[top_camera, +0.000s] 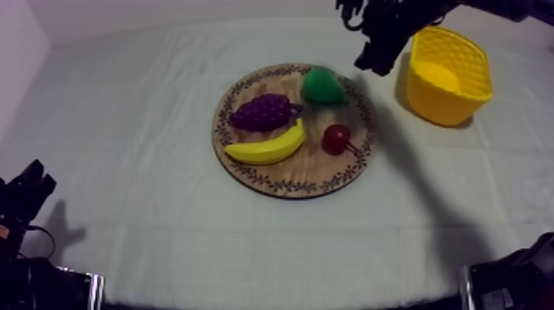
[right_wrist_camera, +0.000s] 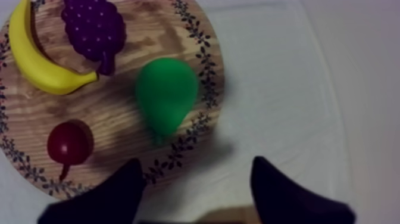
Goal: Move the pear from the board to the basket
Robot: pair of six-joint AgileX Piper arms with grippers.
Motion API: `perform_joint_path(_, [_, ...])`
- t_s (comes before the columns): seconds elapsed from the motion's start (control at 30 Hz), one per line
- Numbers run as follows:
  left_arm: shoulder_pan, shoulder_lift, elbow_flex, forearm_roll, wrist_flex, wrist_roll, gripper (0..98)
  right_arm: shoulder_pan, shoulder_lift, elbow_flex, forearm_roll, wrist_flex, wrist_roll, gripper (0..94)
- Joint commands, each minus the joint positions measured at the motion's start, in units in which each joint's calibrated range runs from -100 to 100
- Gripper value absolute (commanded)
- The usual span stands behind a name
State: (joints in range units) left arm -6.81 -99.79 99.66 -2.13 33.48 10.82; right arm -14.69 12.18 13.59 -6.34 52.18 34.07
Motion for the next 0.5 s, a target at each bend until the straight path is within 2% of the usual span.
perform_joint_path(0.0, [-0.03,-0.04,0.00,0.01,-0.01,0.00,0.1,0.36,0.47,-2.12,-2.12,2.28,3.23,71.7])
perform_joint_path(0.23, [-0.03,-0.04,0.00,0.01,-0.01,0.01,0.1,0.35,2.54,-5.20,-2.86,4.44,3.74,75.9])
perform_joint_path(0.47, [-0.03,-0.04,0.00,0.01,-0.01,0.00,0.1,-1.32,5.68,-5.52,-2.45,2.56,1.75,75.4])
